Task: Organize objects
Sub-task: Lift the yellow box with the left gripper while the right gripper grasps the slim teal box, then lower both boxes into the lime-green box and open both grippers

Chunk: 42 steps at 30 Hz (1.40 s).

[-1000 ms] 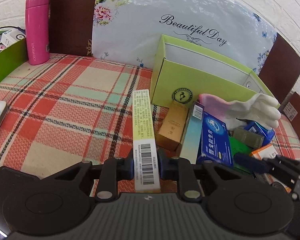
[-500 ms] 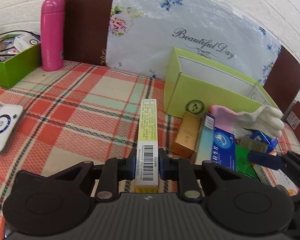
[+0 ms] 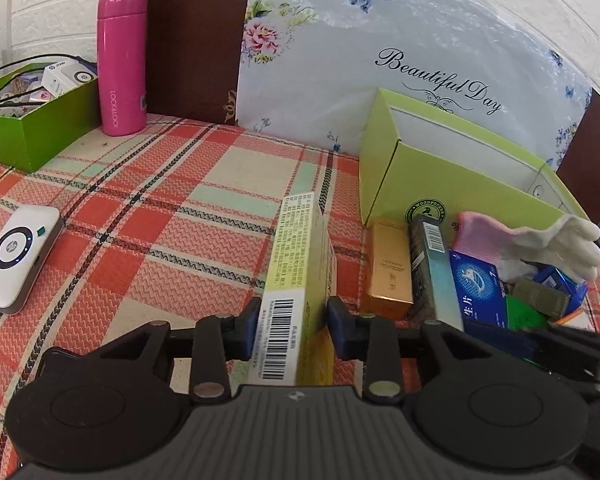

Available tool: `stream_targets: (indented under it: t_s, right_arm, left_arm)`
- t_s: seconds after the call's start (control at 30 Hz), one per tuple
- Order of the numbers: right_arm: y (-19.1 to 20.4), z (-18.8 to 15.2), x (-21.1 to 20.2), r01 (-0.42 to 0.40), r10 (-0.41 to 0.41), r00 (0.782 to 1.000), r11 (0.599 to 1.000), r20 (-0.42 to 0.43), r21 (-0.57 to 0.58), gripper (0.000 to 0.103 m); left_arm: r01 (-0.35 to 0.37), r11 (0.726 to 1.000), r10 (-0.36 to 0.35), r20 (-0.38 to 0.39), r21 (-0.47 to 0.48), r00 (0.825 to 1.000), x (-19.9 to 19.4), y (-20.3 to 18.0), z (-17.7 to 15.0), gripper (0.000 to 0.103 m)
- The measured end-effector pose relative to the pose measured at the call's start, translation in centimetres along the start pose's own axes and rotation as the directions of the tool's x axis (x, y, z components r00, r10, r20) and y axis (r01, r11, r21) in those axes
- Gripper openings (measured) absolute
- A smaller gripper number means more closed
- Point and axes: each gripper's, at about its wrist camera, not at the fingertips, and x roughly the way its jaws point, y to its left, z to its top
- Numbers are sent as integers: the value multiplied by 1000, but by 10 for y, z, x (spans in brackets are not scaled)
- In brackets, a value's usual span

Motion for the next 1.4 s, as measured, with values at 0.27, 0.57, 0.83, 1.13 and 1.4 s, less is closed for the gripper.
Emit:
stream_targets:
  t_s: [0.27, 0.57, 0.83, 1.13, 1.4]
  right_arm:
    - [-1, -3, -10, 7, -7, 1000, 1000, -17, 9, 25]
    - [-13, -9, -8, -34, 35, 999, 998, -6, 60, 21]
    - [-43, 6, -65, -84, 63, 986, 987, 152, 135, 21]
    - [-105, 43, -92, 56, -107, 955, 981, 277, 185, 21]
    - [-164, 65, -73, 225, -263, 912, 962, 316, 153, 21]
  left_arm:
    - [11, 1000, -11, -31, 23, 999, 3, -12, -2, 30]
    - [2, 999, -1, -23, 37, 1000, -14, -16, -6, 19]
    - [113, 989, -124, 118, 101, 985, -62, -53, 30, 19]
    - [175, 973, -200, 172, 150, 965, -36, -111, 89, 19]
    - [112, 979, -141, 165, 172, 976, 29, -141, 125, 19]
